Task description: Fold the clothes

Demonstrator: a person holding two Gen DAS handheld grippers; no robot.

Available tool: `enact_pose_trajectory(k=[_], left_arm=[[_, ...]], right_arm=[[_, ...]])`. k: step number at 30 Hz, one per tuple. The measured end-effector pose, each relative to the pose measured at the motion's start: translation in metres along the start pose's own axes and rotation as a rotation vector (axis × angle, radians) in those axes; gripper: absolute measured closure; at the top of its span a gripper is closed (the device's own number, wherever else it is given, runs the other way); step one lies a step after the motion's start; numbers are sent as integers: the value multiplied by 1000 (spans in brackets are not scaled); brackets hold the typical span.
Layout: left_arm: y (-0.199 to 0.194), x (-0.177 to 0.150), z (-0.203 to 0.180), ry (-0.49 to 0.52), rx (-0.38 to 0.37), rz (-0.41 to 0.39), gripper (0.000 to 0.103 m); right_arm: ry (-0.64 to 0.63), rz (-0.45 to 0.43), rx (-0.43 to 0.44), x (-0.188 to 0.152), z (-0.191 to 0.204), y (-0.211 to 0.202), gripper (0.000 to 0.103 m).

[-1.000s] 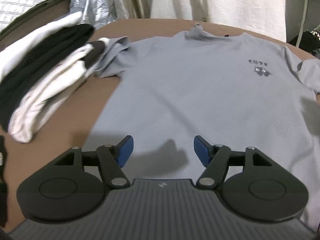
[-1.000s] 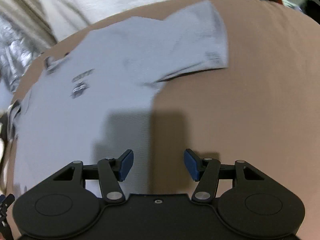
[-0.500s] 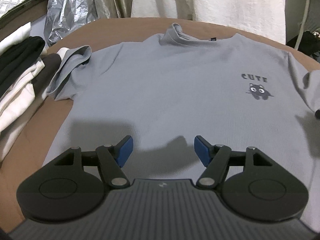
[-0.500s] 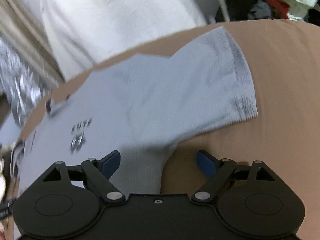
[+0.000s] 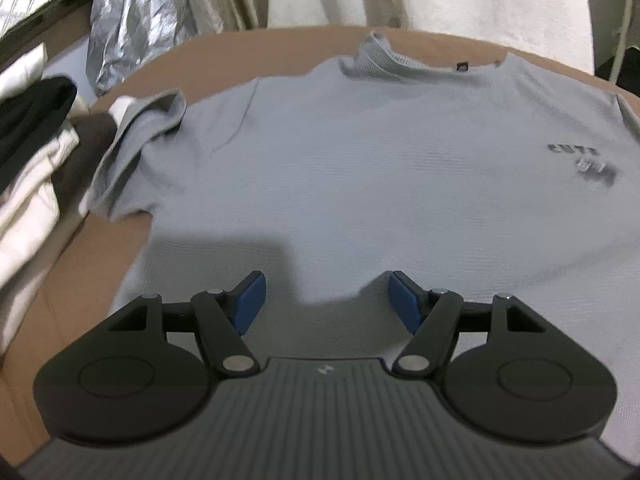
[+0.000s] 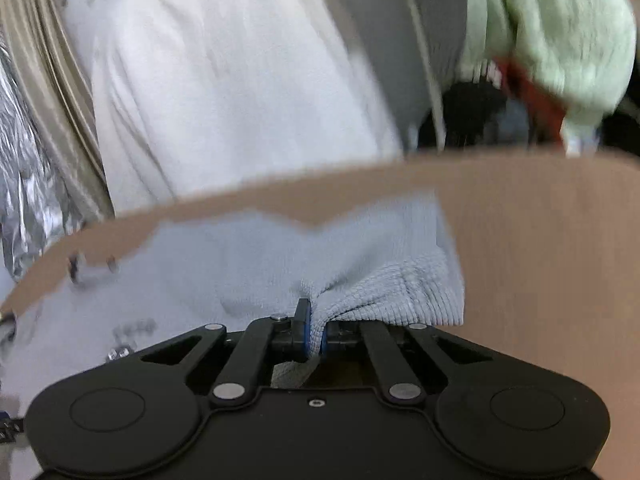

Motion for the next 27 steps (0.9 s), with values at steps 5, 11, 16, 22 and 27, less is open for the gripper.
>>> enact_pose_trajectory(k=[5,11,16,22,27], left_arm=[[1,-1,5,41,-4,2,34],[-13,21,51,48,129,-85,32],[-5,48,115,30,329,-151,18],[51,75,150,153,474,-139,19],[46,90,168,141,531,-205,99]], right_arm=[[66,206,-78,-25,-21,43,100],[452,282,122,-16,-64,50,40],[514,271,161,-17,-79,59,25],[450,222,132,-18,-60,74,24],[195,73,4,-6,-35,73,98]])
Point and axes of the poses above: each gripper's, at about its wrist camera, not at the fingertips, and y roughly the way its jaws point, z to its left, x to its top, the point moved 4 cm from there along y, roughly the way its jaws point, and after that the axes turned 11 degrees about -x, right-handed, at the moved point
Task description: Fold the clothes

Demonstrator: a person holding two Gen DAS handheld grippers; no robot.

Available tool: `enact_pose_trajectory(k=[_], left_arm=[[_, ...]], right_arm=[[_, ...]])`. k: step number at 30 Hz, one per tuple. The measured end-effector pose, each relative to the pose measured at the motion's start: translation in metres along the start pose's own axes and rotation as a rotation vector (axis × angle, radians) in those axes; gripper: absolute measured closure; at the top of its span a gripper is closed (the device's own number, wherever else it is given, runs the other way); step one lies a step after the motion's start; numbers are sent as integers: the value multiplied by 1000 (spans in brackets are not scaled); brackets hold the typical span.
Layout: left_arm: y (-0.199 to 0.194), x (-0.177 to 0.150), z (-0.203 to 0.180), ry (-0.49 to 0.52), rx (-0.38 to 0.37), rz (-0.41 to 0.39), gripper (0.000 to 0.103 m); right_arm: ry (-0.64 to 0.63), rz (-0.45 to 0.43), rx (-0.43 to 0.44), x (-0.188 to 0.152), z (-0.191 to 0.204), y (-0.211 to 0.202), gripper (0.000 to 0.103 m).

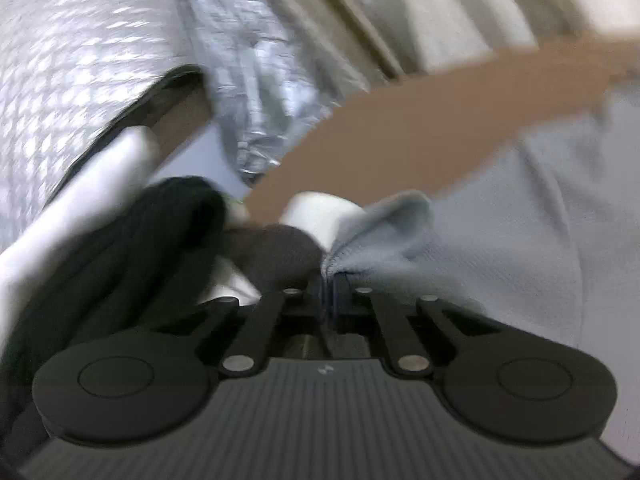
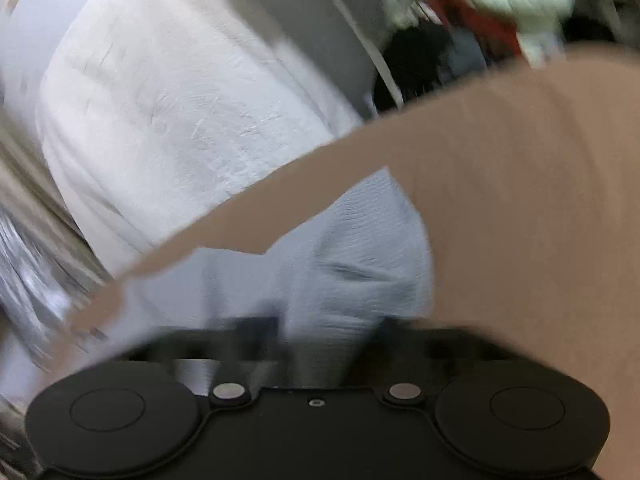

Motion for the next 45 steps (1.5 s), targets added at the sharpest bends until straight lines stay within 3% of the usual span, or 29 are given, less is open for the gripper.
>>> enact_pose_trajectory(k=[4,5,7,10,12,14,15,17,18,22,26,28,31,34,38,41,43,45], left_arm=[[-38,10,26,-98,102,-227,96],[-36,9,27,-114,110,-205,95],[-19,1,22,-100,113,-86,92],[-1,-13,18,-94,115,79,71],[-7,-13,12,-47,117,89,68],[-18,-9,8,0,120,90,66],[-30,-5,9,-18,106,68,62],[-56,8,16,-90,40,-18,41],[-69,15,20,-124,7,-59,38],[-88,43,18,-153,-140,-139,22],[-55,66,-12,-79,-440,-53,22],[-28,75,-39,-23,-513,-16,22],[0,87,-68,54,-495,-21,22],[23,97,-85,109,-530,-13,22],[42,103,-93,122,-523,-18,22],[68,97,-88,26,-555,70,14],[92,88,-87,-44,-575,160,12],[106,80,-87,-111,-631,222,12]], right_arm=[[-209,-186,-91,17,32,-38,99],[-245,-200,-118,19,37,-42,99],[-288,-169,-204,14,35,-36,98],[-275,8,-327,0,7,-9,90],[-213,30,-306,0,-7,-8,83],[-208,13,-354,8,-8,-15,53],[-214,-14,-394,12,-8,-20,48],[-219,-103,-470,18,-8,-34,48],[-215,-133,-473,20,-7,-40,48],[-168,-159,-260,18,10,-52,48],[-151,-73,40,7,46,-53,48],[-163,-15,186,4,76,-45,48],[-229,59,340,9,136,-19,47],[-324,149,358,21,198,18,41],[-484,203,273,23,262,71,37],[-536,215,202,18,288,105,37],[-529,248,219,17,294,119,37],[-548,250,230,6,291,125,45]])
Point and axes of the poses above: each gripper's, at about its wrist camera, not at the fingertips, and y roughly the way its jaws point, z to its left, x to its top, the point moved 4 cm from there along y, roughly the way its jaws point, and after that the axes turned 11 degrees about -x, right-handed, at the moved point
